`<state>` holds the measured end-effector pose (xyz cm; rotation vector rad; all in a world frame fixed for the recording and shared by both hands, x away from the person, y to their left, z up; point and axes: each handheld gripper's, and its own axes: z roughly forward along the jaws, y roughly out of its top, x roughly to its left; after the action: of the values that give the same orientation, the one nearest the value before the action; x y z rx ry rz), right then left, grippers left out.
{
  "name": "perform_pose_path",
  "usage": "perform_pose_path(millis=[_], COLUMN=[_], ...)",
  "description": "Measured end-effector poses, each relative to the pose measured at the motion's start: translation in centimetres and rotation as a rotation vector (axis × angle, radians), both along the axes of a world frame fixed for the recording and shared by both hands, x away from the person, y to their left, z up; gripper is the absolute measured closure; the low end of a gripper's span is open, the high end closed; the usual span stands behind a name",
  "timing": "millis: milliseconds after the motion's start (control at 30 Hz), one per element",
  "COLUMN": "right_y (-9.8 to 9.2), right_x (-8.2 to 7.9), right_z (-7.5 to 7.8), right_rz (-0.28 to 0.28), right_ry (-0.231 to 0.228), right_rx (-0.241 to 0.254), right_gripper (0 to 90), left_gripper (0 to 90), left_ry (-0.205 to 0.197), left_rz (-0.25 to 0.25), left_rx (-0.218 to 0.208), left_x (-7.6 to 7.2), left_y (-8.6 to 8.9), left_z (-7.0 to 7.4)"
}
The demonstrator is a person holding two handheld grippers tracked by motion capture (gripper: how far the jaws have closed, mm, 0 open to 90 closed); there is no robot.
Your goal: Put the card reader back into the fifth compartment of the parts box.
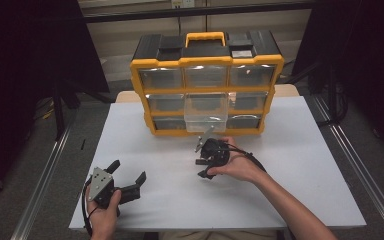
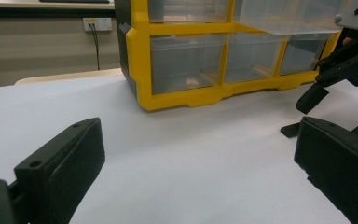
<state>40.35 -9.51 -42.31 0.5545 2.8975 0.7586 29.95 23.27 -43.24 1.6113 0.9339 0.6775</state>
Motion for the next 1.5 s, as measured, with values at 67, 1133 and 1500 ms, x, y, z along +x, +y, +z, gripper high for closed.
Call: perform_pose_path(millis=[67,1133,1500], right_y=[0.2,0.6,1.0], right_x=[0.3,1.5,1.7], right_z=[-0.1,-0.4,-0.3], right_rz=[-0.002,0.039,0.046], right_ry=[0.005,0.105,0.109], right_rx=[-0.028,-0.105,-0.142], right_gripper=[24.2,68.3,74.0], left_gripper=[1.8,1.8,1.8], left_ry=[0.000,0.003,0.004], left_rz=[0.001,-0.007,-0.007], left_rx=[-0.001,0.003,-0.005], left_x=[0.0,-0.1,-0.1], left_y=[0.0,0.0,0.0], left_z=[0.0,0.0,0.0])
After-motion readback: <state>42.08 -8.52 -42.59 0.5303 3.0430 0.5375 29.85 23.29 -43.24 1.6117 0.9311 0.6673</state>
